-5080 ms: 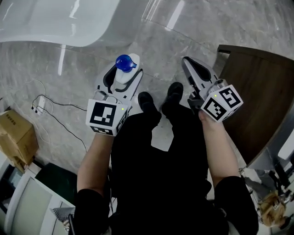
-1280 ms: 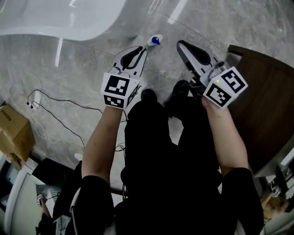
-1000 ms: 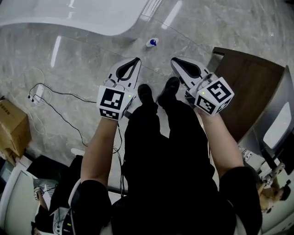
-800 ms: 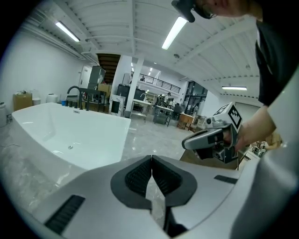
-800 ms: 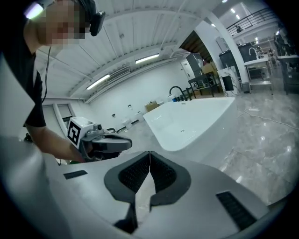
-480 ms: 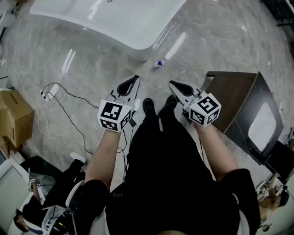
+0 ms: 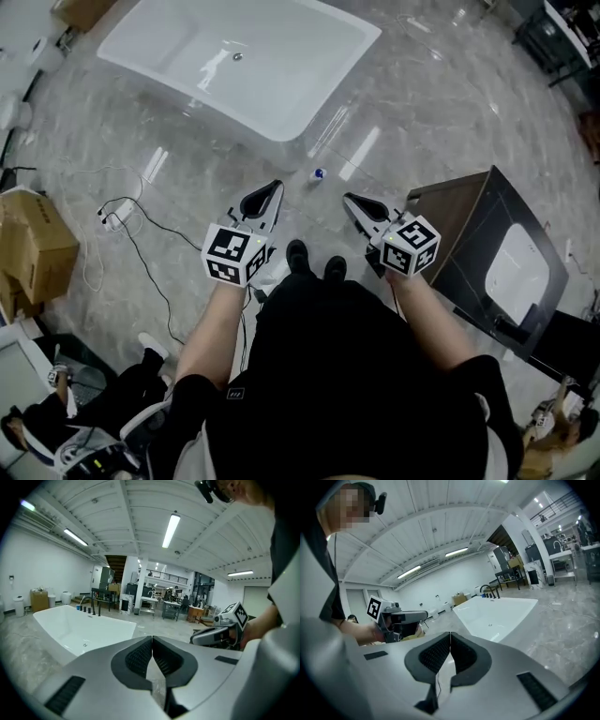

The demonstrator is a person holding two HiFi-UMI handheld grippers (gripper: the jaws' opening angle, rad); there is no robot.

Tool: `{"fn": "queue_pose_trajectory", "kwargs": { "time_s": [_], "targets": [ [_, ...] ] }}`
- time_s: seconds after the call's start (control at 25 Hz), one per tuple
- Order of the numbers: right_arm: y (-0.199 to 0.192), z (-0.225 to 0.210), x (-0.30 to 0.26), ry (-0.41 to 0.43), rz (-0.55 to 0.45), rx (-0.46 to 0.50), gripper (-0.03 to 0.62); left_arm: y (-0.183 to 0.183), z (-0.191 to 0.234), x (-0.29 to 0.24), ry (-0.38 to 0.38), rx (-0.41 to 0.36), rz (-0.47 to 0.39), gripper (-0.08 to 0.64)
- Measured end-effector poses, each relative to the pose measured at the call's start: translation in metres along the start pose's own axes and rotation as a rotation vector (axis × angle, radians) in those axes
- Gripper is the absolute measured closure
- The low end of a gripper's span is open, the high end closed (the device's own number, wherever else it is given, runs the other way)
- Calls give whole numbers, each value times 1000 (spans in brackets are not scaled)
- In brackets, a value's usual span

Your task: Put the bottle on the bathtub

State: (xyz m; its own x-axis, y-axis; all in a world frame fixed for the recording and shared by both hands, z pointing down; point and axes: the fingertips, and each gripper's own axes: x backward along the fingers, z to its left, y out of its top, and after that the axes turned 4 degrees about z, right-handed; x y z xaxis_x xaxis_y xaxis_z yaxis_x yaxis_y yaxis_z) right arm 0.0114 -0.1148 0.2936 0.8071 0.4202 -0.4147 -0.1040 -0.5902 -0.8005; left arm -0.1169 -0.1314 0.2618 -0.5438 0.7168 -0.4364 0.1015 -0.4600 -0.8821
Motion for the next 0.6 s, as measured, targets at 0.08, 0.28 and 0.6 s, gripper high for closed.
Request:
{"fn": "queue_pose_trajectory", "kwargs": {
  "time_s": [0.08,0.28,0.6],
  "targets": [
    [-4,4,23,11,-14,-21,563,5,-13,9,32,41,-14,543],
    [-8,0,71,17,-41,8,563,16,-49,26,92,62,-16,543],
    [12,-5,112,-29,-132,35,563,22,-68,56,150,57,-25,543]
  ]
}}
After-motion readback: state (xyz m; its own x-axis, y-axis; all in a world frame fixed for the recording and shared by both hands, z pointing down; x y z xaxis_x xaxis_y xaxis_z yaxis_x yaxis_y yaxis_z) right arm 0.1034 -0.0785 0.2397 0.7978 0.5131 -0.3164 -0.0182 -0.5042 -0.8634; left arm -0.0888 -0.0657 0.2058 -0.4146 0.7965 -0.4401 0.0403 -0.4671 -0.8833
